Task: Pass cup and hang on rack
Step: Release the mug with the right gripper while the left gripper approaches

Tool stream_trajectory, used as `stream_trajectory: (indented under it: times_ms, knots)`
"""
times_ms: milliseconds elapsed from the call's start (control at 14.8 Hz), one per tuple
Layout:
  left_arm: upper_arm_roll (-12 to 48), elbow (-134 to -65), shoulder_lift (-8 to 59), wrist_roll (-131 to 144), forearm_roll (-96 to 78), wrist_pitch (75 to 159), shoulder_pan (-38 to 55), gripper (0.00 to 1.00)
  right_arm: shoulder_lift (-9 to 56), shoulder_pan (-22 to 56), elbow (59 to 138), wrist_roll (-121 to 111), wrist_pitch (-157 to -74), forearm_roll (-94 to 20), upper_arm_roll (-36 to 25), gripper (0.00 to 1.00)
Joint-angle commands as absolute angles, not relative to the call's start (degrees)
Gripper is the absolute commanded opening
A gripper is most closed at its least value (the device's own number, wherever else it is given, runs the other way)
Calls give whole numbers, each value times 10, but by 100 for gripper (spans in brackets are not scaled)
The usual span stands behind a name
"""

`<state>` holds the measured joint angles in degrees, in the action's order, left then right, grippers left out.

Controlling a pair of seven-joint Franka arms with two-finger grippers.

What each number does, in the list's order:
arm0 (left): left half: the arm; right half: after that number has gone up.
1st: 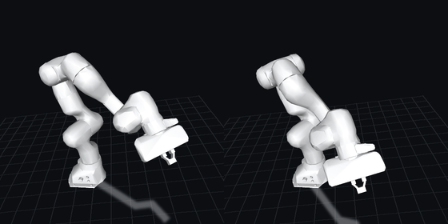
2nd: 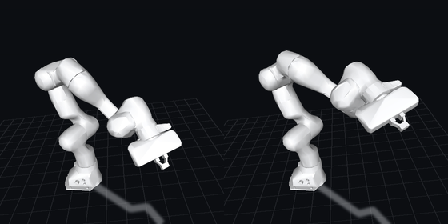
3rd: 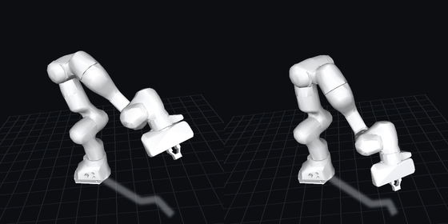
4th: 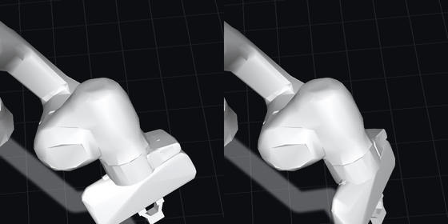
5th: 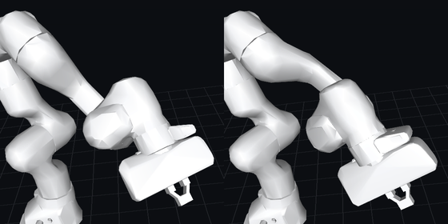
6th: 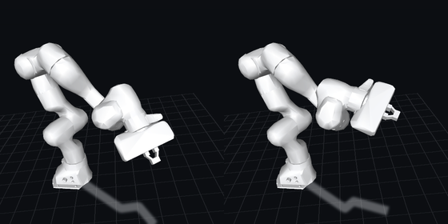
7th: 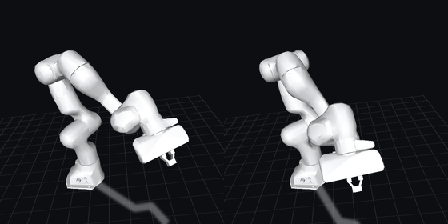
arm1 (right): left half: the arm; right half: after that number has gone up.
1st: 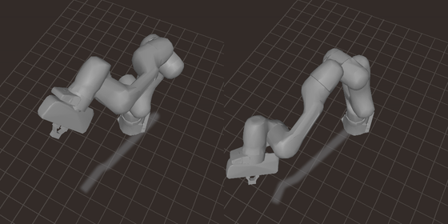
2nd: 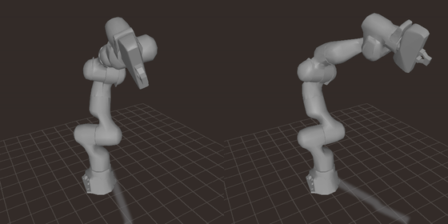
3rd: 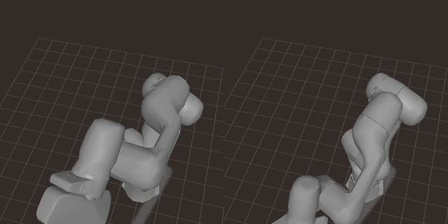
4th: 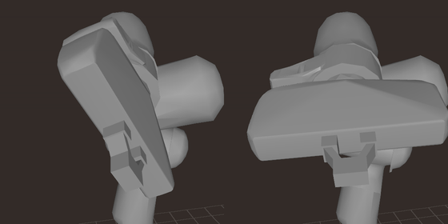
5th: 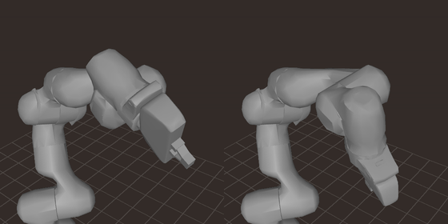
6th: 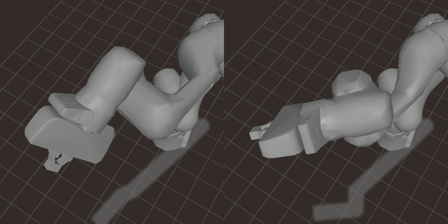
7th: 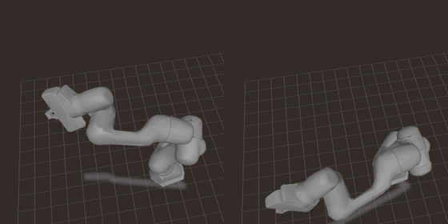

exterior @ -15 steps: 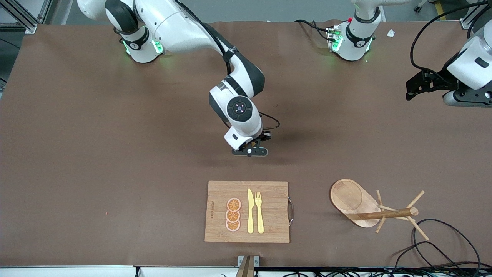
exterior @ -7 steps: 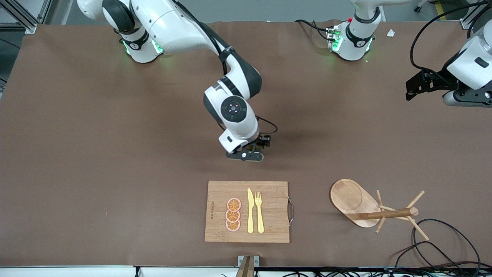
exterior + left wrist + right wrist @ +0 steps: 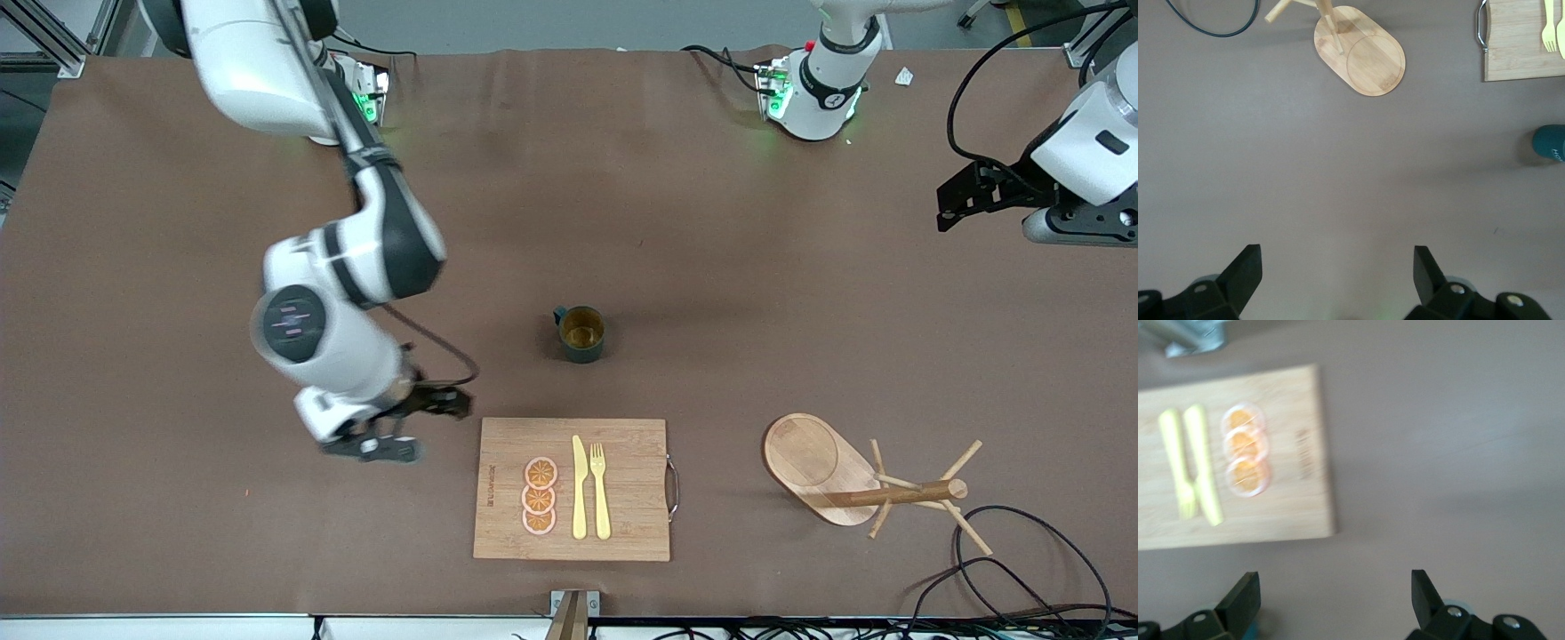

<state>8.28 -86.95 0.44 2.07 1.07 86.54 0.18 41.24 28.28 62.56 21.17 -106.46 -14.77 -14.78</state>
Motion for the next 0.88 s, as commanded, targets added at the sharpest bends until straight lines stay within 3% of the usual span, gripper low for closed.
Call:
stream_trajectory:
  times_ms: [0, 339, 610, 813]
  knots:
    - [89, -863, 10, 39, 4, 881, 23, 100, 373, 253, 661, 151, -1027, -144, -179, 100]
    - [96, -862, 56, 173, 13, 947, 96, 100, 322, 209, 715, 13, -1012, -133, -244, 100]
    - [105, -862, 91, 305, 27, 955, 170, 100, 249, 144, 788, -96, -1009, -132, -246, 100]
    - [107, -862, 131, 395, 86, 955, 241, 100, 207, 154, 815, -93, -1013, -119, -243, 100]
